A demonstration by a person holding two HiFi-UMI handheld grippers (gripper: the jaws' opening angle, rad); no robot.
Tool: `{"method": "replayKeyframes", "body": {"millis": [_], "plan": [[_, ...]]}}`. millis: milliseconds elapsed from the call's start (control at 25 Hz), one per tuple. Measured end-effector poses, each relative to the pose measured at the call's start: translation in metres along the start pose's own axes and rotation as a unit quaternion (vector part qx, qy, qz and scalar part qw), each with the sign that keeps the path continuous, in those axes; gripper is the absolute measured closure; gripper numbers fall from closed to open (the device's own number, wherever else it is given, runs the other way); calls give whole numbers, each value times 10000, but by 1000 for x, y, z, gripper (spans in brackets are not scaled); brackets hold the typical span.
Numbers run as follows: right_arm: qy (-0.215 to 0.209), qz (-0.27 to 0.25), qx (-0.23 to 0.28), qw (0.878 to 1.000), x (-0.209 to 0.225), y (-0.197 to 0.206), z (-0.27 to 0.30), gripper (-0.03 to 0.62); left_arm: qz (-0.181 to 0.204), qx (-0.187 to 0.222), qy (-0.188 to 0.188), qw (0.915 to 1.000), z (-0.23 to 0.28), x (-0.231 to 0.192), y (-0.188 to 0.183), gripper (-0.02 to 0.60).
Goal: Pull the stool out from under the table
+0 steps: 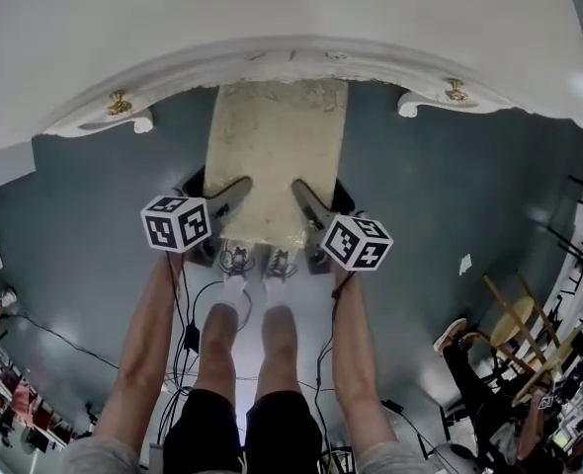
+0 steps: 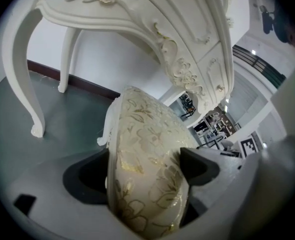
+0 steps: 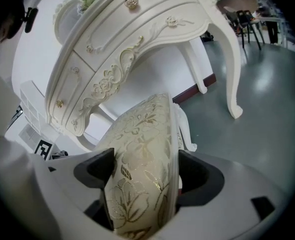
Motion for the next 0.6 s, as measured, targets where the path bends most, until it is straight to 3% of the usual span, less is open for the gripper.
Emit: {"method": "replayKeyframes", "body": {"millis": [600], "plan": [[617, 841, 1030, 9892, 95, 12, -117, 197, 1098, -673, 563, 9901, 72, 125, 13, 141]]}}
Point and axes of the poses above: the fingertips, and each gripper's own axes: z forward along the fingers, x to its right, y out of its underside, the point moved 2 cm from there along -z, backward along the fingers, and after that the axes turned 7 degrees about -x, right-handed, at the moved point
